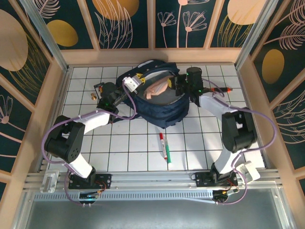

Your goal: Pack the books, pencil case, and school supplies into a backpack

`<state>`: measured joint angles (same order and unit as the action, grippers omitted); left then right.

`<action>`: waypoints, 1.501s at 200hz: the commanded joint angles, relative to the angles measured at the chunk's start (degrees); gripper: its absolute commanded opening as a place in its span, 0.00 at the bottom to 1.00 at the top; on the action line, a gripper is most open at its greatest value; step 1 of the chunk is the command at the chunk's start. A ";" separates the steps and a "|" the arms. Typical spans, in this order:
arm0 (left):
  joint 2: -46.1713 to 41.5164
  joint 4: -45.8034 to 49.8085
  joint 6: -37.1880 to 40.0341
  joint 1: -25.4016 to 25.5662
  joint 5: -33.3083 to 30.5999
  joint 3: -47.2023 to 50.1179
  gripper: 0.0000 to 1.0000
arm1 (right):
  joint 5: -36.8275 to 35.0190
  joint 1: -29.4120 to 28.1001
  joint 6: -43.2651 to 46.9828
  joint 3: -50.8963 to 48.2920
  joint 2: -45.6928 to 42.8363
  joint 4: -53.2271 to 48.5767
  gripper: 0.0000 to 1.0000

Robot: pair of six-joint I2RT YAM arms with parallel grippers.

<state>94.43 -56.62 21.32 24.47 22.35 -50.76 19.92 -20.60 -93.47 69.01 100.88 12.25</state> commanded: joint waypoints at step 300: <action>-2.68 -6.03 -4.21 0.13 -2.22 -0.61 0.00 | -0.12 -2.24 11.72 0.93 -0.10 1.93 0.58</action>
<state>94.43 -56.73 18.02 24.32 21.12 -50.76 18.09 -24.03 -87.35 76.95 113.56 16.56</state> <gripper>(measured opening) 0.084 0.575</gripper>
